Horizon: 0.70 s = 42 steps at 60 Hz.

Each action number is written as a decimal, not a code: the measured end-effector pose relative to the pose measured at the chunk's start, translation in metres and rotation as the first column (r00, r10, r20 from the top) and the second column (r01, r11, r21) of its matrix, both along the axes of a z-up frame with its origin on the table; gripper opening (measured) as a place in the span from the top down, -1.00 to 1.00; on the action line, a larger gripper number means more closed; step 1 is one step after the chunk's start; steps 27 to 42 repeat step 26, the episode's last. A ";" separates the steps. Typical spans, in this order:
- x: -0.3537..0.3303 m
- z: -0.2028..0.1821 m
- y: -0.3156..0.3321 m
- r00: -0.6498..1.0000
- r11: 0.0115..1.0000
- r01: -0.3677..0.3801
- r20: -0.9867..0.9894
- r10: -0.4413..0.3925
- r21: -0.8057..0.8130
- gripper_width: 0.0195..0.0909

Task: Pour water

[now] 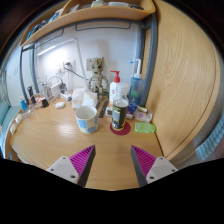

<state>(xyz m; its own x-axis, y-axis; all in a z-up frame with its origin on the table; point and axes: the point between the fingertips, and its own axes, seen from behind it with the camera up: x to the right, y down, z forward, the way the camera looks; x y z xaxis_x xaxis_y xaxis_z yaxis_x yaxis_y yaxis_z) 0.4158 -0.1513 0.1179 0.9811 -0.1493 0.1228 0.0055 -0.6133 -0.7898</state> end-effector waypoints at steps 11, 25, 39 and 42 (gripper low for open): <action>-0.033 0.040 -0.020 0.998 1.000 0.003 -0.060 -0.001 0.029 -0.46; -0.065 0.082 -0.021 0.997 0.996 -0.021 -0.077 0.028 0.088 -0.44; -0.066 0.083 -0.021 0.997 0.996 -0.023 -0.075 0.030 0.092 -0.44; -0.066 0.083 -0.021 0.997 0.996 -0.023 -0.075 0.030 0.092 -0.44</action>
